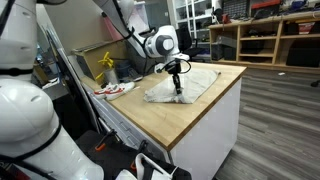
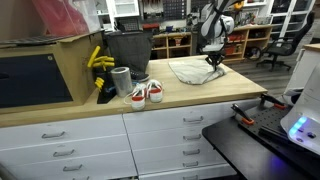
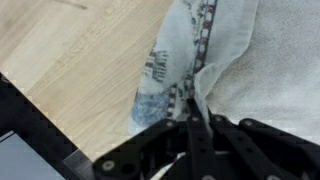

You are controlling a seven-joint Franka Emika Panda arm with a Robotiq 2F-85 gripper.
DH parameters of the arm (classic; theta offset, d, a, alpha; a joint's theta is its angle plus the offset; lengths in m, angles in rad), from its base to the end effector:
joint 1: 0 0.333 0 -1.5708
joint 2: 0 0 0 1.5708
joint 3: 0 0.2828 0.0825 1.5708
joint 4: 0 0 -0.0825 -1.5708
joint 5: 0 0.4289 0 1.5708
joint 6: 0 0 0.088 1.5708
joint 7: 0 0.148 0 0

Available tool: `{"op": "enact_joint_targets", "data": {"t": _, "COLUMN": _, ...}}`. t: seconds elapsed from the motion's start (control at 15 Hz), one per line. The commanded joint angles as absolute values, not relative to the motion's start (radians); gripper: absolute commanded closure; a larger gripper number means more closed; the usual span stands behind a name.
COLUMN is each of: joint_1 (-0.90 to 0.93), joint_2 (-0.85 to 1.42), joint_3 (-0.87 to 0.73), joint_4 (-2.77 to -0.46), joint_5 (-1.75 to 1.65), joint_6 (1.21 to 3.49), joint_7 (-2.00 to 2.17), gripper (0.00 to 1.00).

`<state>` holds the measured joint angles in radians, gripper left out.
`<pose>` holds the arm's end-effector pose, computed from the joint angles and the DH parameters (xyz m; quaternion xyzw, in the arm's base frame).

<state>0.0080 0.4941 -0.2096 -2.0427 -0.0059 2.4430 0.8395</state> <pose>0.5809 -0.1288 0.0880 0.8718 -0.4854 -0.0234 0.0621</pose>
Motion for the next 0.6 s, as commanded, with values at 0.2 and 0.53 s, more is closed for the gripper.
{"op": "enact_joint_targets", "data": {"t": 0.2, "joint_1": 0.002, "joint_2": 0.542, "joint_3": -0.228, "joint_4": -1.971, "joint_5": 0.016, "joint_6": 2.441, "joint_7": 0.938, "gripper": 0.99}}
{"op": "enact_joint_targets", "data": {"t": 0.53, "joint_1": -0.008, "joint_2": 0.573, "joint_3": -0.236, "joint_4": -1.925, "joint_5": 0.020, "joint_6": 2.442, "joint_7": 0.993, "gripper": 0.99}}
